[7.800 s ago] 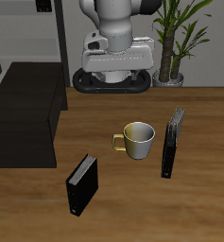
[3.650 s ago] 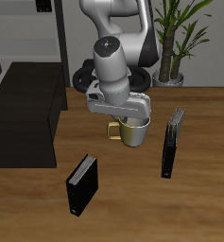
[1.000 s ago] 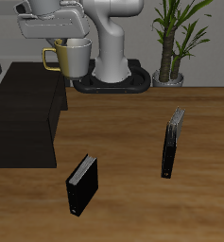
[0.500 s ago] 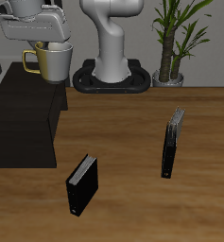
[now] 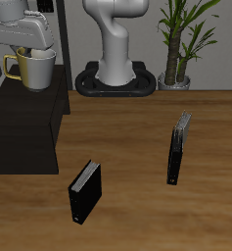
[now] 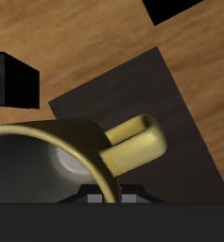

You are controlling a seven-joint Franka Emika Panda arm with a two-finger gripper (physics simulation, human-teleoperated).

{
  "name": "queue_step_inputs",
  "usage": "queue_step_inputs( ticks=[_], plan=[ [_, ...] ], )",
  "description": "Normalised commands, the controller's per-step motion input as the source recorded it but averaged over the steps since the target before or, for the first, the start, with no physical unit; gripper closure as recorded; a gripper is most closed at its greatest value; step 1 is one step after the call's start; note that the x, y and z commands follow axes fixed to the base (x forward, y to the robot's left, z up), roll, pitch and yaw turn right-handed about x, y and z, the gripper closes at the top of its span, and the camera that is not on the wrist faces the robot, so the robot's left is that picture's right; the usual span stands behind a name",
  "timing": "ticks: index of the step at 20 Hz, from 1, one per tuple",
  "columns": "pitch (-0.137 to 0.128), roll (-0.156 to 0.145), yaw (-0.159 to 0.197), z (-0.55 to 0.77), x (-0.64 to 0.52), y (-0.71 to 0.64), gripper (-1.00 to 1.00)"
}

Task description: Place the white-yellow mug on top of the shelf

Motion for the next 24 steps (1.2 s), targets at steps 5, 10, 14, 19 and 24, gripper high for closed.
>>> queue_step_inputs(
  ticks=[5, 10, 14, 19, 24],
  plan=[
    [0.024, -0.037, -0.017, -0.26, 0.09, -0.16, 1.0],
    [0.027, -0.007, -0.017, -0.28, 0.09, -0.03, 1.0],
    [0.035, -0.031, -0.017, -0.33, 0.1, -0.15, 1.0],
    [0.015, -0.039, 0.019, -0.21, 0.06, -0.13, 1.0],
    [0.028, -0.003, 0.019, -0.19, 0.04, 0.06, -1.0]
  ],
)
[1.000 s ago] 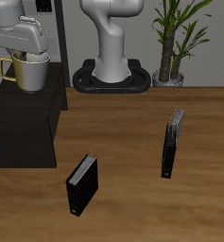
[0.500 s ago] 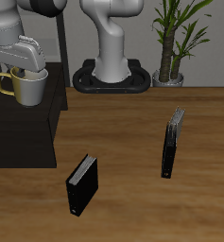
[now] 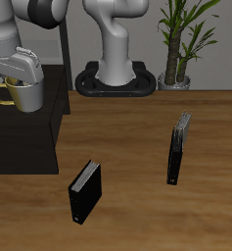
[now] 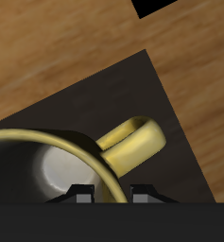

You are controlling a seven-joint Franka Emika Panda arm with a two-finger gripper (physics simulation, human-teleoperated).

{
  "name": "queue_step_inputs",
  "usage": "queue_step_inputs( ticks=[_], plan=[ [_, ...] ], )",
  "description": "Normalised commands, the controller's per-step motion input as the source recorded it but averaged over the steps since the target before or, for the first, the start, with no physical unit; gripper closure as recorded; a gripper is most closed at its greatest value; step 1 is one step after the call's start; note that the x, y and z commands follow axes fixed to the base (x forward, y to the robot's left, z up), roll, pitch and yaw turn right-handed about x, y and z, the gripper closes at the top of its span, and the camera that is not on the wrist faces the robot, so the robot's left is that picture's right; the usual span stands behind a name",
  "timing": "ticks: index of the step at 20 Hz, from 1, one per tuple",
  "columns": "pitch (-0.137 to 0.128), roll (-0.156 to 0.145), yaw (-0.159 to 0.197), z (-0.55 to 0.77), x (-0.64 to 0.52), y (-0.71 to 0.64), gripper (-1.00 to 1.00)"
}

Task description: Place the white-yellow mug on top of the shelf

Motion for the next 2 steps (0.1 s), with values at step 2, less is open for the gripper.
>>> queue_step_inputs(
  ticks=[2],
  plan=[
    [-0.02, -0.018, 0.05, -0.02, -0.01, 0.08, -1.0]
  ],
)
